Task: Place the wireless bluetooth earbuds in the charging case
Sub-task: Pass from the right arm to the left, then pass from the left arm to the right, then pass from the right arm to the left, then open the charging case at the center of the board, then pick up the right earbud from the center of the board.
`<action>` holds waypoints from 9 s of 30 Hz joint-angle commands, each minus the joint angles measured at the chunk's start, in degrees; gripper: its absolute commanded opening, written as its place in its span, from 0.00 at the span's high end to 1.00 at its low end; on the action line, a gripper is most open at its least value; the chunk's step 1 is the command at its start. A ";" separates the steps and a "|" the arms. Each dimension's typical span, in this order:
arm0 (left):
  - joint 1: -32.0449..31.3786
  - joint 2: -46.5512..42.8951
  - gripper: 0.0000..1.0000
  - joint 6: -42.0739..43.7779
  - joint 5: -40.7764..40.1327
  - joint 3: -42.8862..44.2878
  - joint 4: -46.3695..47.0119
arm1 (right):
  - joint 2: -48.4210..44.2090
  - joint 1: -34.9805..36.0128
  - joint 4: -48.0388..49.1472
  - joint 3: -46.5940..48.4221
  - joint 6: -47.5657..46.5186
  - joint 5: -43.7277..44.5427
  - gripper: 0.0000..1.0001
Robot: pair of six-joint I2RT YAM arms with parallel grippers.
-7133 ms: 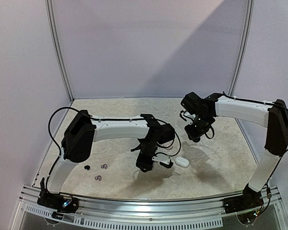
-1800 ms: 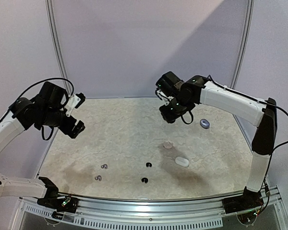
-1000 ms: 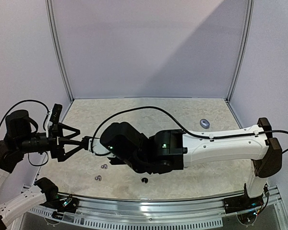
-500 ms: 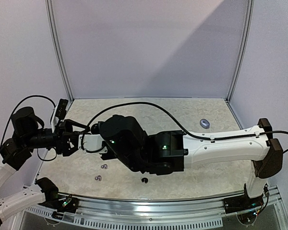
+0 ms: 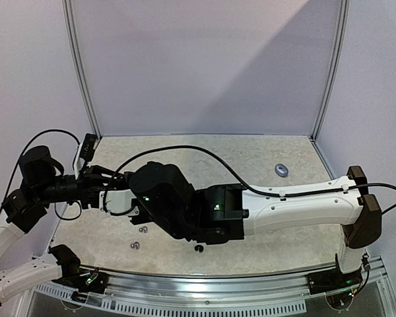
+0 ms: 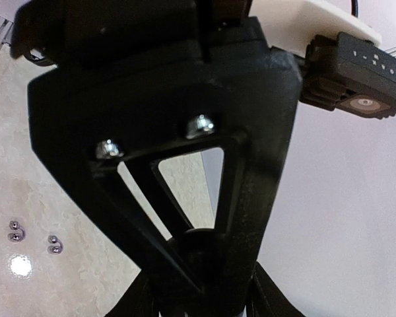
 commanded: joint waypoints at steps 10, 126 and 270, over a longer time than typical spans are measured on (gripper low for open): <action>-0.75 -0.24 1.00 -0.77 4.31 -3.54 0.44 | 0.96 0.83 2.30 1.89 -1.09 0.27 0.92; 1.54 -14.45 0.73 14.14 11.59 -18.80 12.50 | -2.49 -12.92 -24.67 6.89 34.85 -59.37 1.00; 2.15 -18.25 1.00 17.91 9.24 -18.98 9.85 | 8.24 -31.70 -31.89 -19.04 41.09 -63.32 0.80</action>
